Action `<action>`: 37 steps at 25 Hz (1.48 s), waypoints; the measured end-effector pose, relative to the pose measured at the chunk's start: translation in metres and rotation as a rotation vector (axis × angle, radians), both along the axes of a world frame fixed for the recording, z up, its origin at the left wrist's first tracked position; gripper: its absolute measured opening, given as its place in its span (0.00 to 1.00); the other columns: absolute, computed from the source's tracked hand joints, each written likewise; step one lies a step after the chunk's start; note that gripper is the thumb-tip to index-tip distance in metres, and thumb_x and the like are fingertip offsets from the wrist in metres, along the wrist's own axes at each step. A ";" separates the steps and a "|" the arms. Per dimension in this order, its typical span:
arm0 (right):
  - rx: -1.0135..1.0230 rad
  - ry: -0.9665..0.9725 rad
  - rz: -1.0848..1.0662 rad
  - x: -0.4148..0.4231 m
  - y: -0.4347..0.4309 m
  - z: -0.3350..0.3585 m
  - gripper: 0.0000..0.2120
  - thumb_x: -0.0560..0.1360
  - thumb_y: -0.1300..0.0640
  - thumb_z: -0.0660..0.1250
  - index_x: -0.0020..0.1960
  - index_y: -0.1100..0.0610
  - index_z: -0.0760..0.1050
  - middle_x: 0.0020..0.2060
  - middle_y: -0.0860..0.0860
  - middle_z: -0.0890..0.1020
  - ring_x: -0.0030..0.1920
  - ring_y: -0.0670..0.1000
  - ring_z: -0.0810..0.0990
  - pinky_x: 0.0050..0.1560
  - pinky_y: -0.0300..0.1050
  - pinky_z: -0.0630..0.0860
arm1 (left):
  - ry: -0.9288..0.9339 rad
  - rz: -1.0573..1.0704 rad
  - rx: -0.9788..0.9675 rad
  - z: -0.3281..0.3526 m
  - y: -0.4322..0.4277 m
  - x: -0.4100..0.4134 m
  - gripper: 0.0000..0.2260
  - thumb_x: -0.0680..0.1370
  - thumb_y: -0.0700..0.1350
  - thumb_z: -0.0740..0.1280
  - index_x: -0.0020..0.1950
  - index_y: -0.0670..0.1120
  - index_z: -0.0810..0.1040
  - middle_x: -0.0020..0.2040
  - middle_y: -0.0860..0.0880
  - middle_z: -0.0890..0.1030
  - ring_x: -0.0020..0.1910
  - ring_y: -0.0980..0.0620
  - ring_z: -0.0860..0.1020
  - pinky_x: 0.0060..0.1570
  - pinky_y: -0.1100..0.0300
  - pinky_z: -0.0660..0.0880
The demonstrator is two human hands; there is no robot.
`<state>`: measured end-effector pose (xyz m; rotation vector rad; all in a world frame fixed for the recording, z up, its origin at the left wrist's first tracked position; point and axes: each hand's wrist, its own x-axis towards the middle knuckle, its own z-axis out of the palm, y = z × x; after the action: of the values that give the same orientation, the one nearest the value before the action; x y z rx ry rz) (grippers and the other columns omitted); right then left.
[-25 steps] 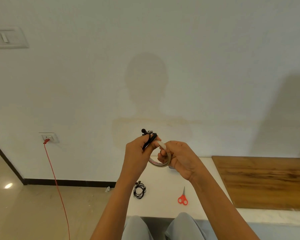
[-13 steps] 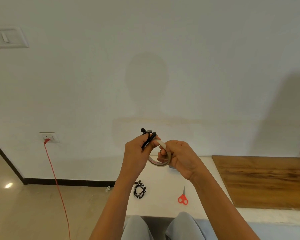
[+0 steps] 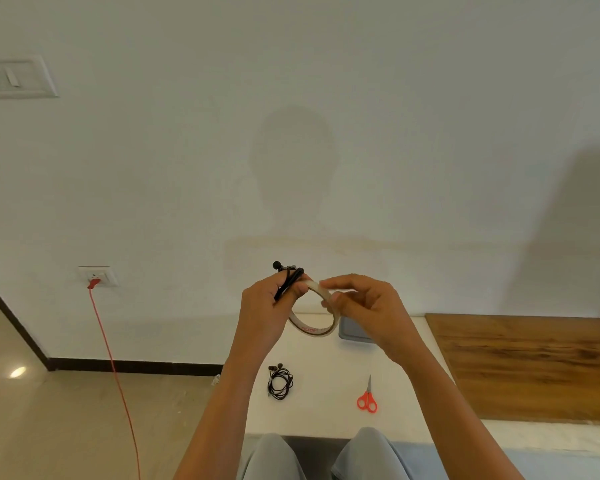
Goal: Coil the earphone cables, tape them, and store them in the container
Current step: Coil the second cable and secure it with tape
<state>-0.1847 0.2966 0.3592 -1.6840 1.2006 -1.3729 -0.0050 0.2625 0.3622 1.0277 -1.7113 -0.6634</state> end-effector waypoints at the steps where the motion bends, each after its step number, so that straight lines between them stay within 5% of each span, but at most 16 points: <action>1: -0.031 0.049 0.012 -0.002 -0.001 0.000 0.11 0.75 0.61 0.69 0.51 0.46 0.82 0.43 0.45 0.86 0.46 0.47 0.85 0.51 0.40 0.80 | -0.015 -0.004 0.018 0.000 -0.001 0.001 0.07 0.77 0.49 0.68 0.47 0.63 0.78 0.41 0.59 0.83 0.43 0.62 0.79 0.42 0.74 0.71; 7: -0.333 0.457 -0.004 -0.014 -0.012 0.002 0.07 0.73 0.63 0.71 0.48 0.54 0.84 0.39 0.36 0.83 0.43 0.35 0.81 0.45 0.31 0.77 | -0.050 -0.039 0.107 -0.005 -0.004 0.004 0.04 0.78 0.50 0.67 0.48 0.57 0.81 0.43 0.56 0.84 0.45 0.62 0.80 0.43 0.73 0.72; 15: -0.768 0.803 -0.088 -0.009 -0.017 0.002 0.08 0.76 0.58 0.66 0.44 0.61 0.81 0.34 0.52 0.82 0.32 0.51 0.79 0.30 0.48 0.77 | 0.002 -0.074 0.226 -0.007 -0.005 0.006 0.05 0.78 0.49 0.67 0.44 0.58 0.82 0.41 0.59 0.83 0.42 0.72 0.78 0.41 0.80 0.69; 21: -0.939 0.889 -0.109 -0.006 -0.021 0.002 0.12 0.78 0.58 0.64 0.41 0.63 0.81 0.32 0.54 0.80 0.29 0.53 0.76 0.29 0.47 0.76 | 0.050 -0.094 0.308 -0.005 -0.005 0.008 0.06 0.77 0.51 0.68 0.43 0.60 0.82 0.44 0.52 0.85 0.48 0.57 0.81 0.48 0.68 0.73; 30: -0.883 0.950 -0.132 -0.002 -0.018 -0.001 0.17 0.82 0.56 0.54 0.43 0.61 0.77 0.35 0.54 0.78 0.32 0.51 0.73 0.32 0.45 0.74 | 0.046 -0.084 0.365 -0.008 -0.006 0.010 0.05 0.77 0.51 0.68 0.44 0.57 0.83 0.44 0.45 0.84 0.45 0.48 0.80 0.50 0.53 0.76; 37: -0.627 0.942 -0.007 -0.004 -0.011 -0.001 0.10 0.78 0.60 0.53 0.43 0.59 0.71 0.37 0.51 0.75 0.34 0.49 0.68 0.34 0.40 0.67 | 0.038 -0.075 0.404 -0.020 -0.007 0.016 0.09 0.79 0.51 0.66 0.44 0.53 0.84 0.38 0.44 0.81 0.36 0.55 0.76 0.35 0.69 0.73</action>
<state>-0.1892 0.2852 0.3582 -2.9709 1.2888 -0.9975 0.0111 0.2555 0.3417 1.2203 -1.6235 -1.1022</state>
